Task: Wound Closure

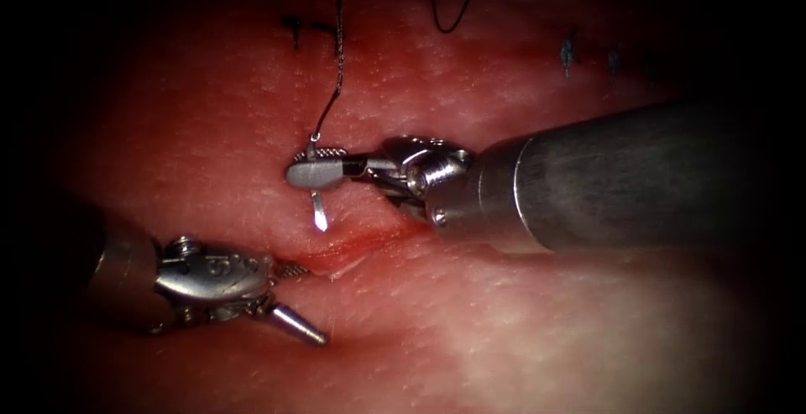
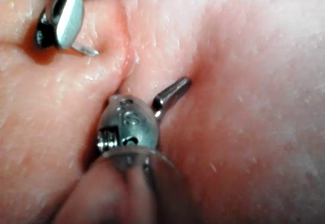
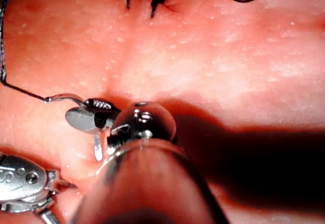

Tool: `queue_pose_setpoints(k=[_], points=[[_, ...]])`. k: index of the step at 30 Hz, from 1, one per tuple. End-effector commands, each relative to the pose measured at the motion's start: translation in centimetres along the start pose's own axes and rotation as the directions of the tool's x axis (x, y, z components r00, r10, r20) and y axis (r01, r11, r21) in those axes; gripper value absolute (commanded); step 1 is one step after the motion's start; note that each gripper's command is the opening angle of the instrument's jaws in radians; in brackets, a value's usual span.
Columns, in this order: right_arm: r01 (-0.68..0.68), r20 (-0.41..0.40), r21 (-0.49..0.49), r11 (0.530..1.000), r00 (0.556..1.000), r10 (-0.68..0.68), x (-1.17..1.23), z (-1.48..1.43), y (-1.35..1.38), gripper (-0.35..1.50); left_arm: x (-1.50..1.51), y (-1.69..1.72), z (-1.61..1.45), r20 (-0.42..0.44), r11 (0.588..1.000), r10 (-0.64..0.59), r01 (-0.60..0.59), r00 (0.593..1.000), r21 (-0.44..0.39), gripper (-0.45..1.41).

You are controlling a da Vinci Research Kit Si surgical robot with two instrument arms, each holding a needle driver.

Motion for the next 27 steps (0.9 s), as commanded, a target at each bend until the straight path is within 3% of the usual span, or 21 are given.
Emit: queue_pose_setpoints(k=[1, 14, 19, 27], points=[[0.001, 0.007, -0.026, 1.0, 1.0, -0.001, -0.04, 0.09, 0.1, -0.35, 0.09, -0.05, 0.07, -0.001, 1.0, -0.002, 0.002, 1.0, 0.003, 0.74], [-0.119, 0.067, -0.068, 0.99, 0.99, 0.124, -0.27, 0.08, 0.41, -0.35, 0.08, -0.05, 0.07, 0.0, 1.0, -0.003, 0.003, 1.0, 0.001, 0.74], [-0.238, 0.087, -0.069, 0.969, 0.966, 0.243, -0.36, 0.08, 0.49, -0.35, 0.08, -0.05, 0.07, 0.0, 1.0, -0.003, 0.003, 1.0, 0.001, 0.74], [-0.305, 0.119, -0.07, 0.95, 0.943, 0.312, -0.56, 0.0, 0.45, -0.35, 0.08, -0.05, 0.07, 0.001, 1.0, -0.003, 0.003, 1.0, -0.002, 0.74]])
